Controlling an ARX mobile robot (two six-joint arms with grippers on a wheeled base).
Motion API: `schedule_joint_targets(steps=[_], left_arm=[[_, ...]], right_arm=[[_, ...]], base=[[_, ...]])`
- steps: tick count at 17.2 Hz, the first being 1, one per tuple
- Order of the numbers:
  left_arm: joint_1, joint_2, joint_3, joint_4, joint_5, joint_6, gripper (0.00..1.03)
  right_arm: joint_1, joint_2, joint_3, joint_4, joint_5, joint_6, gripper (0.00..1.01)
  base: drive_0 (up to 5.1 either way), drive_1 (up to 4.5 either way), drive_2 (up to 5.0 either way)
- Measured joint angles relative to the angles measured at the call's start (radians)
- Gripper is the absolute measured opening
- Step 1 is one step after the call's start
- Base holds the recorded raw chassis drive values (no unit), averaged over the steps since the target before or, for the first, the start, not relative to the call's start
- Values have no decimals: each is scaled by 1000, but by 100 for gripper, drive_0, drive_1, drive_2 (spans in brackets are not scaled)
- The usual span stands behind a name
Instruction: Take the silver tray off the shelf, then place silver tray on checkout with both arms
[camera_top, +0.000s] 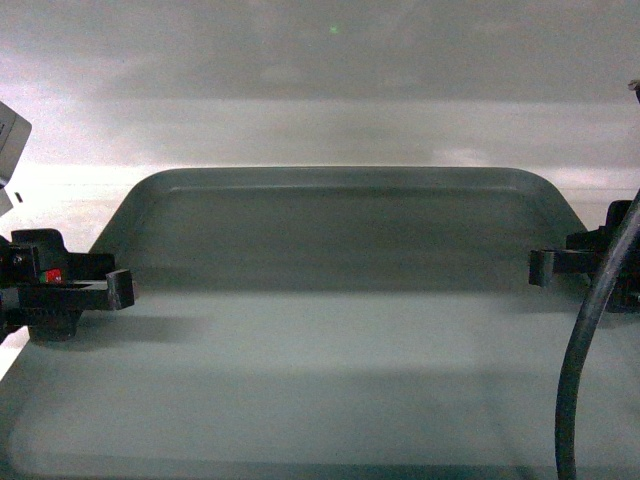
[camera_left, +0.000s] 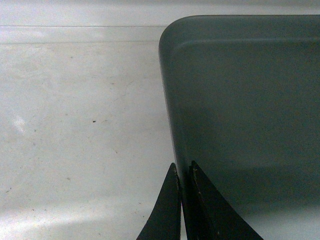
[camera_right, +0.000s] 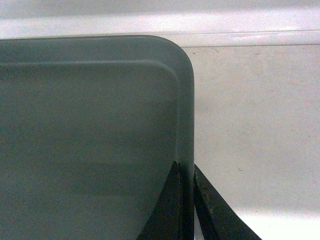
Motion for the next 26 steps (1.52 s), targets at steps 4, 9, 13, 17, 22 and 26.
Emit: schedule_joint_targets(steps=[4, 9, 13, 17, 22, 26], left_arm=[[0, 0, 0, 0, 0, 0, 3], [0, 0, 0, 0, 0, 0, 3], [0, 0, 0, 0, 0, 0, 3], [0, 0, 0, 0, 0, 0, 3], [0, 0, 0, 0, 0, 0, 3], [0, 0, 0, 0, 0, 0, 3]], right_arm=[[0, 0, 0, 0, 0, 0, 3], [0, 0, 0, 0, 0, 0, 3], [0, 0, 0, 0, 0, 0, 3], [0, 0, 0, 0, 0, 0, 3], [0, 0, 0, 0, 0, 0, 3], [0, 0, 0, 1, 0, 0, 3]], base=[[0, 0, 0], [0, 0, 0], [0, 0, 0], [0, 0, 0], [0, 0, 0], [0, 0, 0]])
